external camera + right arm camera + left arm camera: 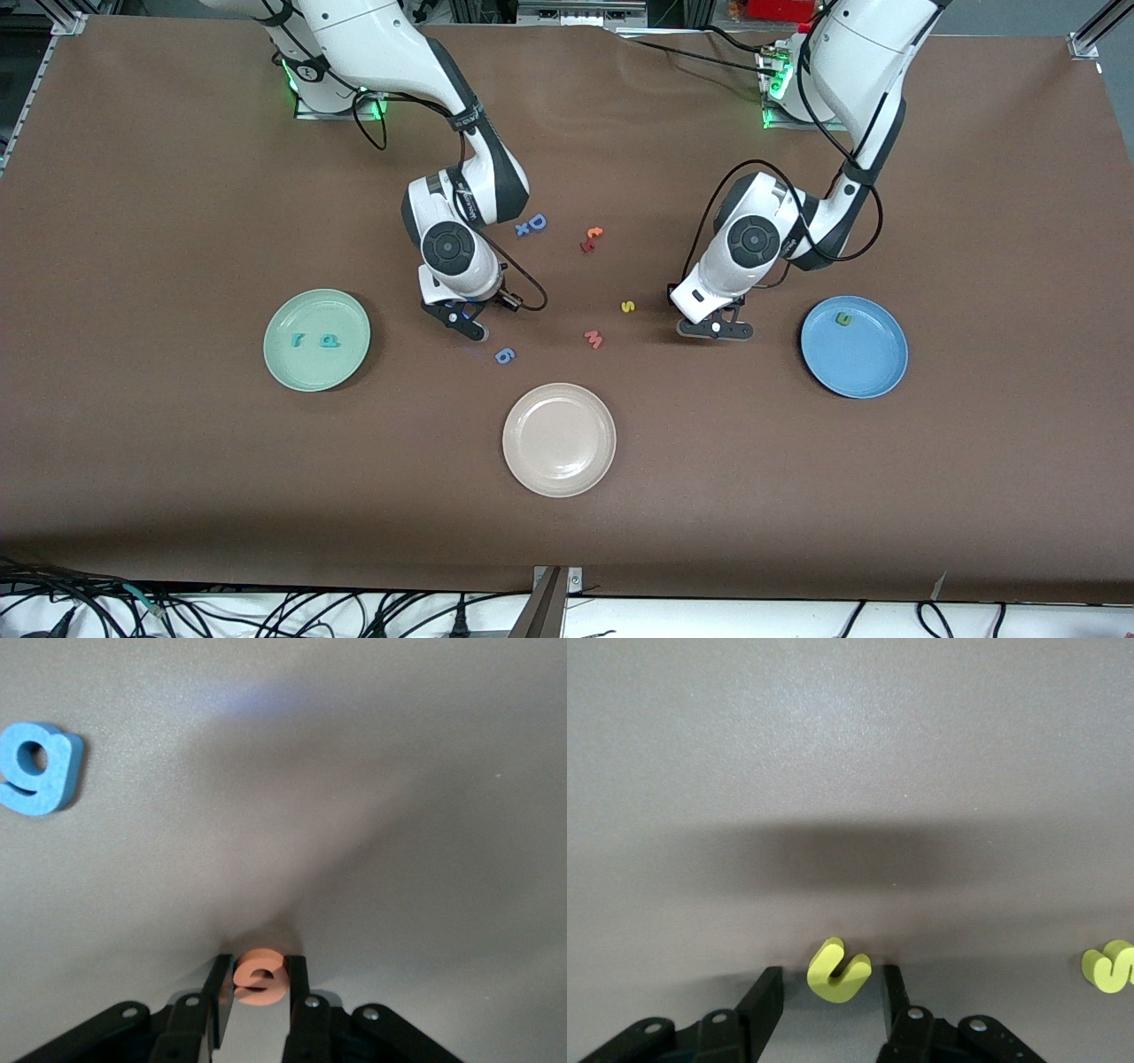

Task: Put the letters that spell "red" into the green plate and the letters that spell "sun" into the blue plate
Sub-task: 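Place the orange e on the green plate with the right gripper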

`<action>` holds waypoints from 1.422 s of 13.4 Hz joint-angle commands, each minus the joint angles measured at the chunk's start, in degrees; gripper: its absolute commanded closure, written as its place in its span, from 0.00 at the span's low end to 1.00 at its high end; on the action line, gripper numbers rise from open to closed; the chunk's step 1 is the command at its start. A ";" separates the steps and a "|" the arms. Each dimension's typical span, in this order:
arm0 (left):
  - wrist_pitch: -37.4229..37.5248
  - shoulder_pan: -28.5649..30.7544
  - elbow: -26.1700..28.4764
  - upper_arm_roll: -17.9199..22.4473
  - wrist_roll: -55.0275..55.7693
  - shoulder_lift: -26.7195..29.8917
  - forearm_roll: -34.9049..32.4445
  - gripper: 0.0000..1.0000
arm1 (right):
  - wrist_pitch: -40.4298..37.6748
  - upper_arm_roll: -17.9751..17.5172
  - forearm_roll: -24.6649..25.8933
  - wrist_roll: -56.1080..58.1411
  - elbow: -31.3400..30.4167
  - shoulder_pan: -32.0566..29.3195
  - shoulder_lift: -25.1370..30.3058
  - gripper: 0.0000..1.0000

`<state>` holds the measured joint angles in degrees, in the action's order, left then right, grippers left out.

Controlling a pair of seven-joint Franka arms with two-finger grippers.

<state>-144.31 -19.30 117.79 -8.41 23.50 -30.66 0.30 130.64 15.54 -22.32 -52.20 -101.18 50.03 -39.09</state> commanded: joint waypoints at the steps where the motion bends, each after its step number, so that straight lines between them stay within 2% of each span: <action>1: -1.76 -0.83 1.22 0.23 1.73 0.33 -1.62 0.47 | -1.78 0.54 -0.44 -0.80 -1.04 0.77 2.26 0.70; 4: -1.85 -2.32 0.95 0.32 3.39 -0.19 -1.62 0.47 | -3.28 1.07 -0.09 -0.19 -0.68 0.68 2.96 0.70; 7: -1.94 -2.50 0.77 0.41 3.40 -0.63 -2.32 0.48 | -5.90 4.74 0.61 3.92 -0.60 0.68 3.93 0.70; 10: -3.15 -2.41 0.77 0.58 3.75 -1.24 -4.95 0.49 | -13.98 14.48 0.35 20.50 -0.51 0.60 5.16 0.70; 13: -5.18 -2.41 0.86 0.76 3.75 -2.21 -5.05 0.49 | -16.11 21.53 0.35 35.36 -0.42 -0.71 4.73 0.70; 15: -5.36 -2.33 0.78 0.76 3.75 -2.48 -5.05 0.49 | -16.55 22.08 0.35 41.02 -0.94 -3.70 4.55 0.70; 19: -6.59 -2.15 0.43 0.85 3.75 -3.27 -5.05 0.49 | -16.03 21.99 -0.18 42.53 -1.12 -4.76 2.10 0.69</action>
<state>-146.47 -21.14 118.62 -8.32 26.12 -30.54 -2.36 114.15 37.69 -22.01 -10.64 -102.09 44.99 -35.77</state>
